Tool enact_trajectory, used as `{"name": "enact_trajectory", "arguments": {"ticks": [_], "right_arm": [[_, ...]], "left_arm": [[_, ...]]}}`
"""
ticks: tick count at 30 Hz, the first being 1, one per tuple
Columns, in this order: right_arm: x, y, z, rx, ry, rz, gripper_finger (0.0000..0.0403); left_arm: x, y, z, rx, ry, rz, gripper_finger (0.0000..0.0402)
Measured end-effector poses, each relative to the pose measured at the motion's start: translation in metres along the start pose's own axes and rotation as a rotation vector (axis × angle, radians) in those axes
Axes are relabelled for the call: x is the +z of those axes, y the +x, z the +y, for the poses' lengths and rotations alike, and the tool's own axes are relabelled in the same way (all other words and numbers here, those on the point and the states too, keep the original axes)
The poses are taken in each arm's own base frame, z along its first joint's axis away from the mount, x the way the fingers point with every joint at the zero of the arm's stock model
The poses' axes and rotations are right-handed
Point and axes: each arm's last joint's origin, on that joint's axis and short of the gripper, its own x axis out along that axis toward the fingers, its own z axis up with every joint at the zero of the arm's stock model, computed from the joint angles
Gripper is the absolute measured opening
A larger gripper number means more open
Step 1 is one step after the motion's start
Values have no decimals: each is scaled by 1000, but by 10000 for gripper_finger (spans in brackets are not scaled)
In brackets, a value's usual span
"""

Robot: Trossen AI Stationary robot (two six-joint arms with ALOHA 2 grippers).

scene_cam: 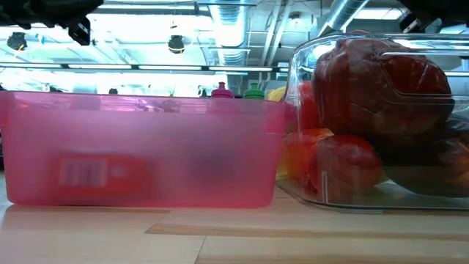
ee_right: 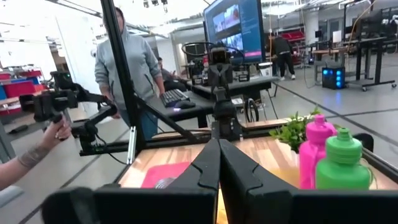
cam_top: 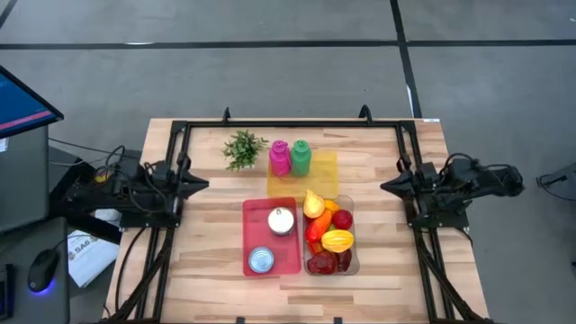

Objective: Pick & Place Food Item
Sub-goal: Return to Home Position

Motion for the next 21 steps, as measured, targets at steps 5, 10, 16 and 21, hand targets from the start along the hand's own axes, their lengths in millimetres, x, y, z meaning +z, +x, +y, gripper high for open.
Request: {"name": "enact_trajectory", "arguments": {"ticks": [5,10,16,21], "right_arm": [[-1,-11,-2,2,-26,-19,0],[0,-13,-2,0,-118,-16,0],[-4,-12,-3,1,-187,16,0],[-5,-12,-3,0,-213,26,0]], "left_arm": [[0,-2,0,1,0,5,17],[-3,-2,0,2,-1,32,17],[-2,-2,0,2,11,29,17],[-2,-2,0,2,26,28,17]]}}
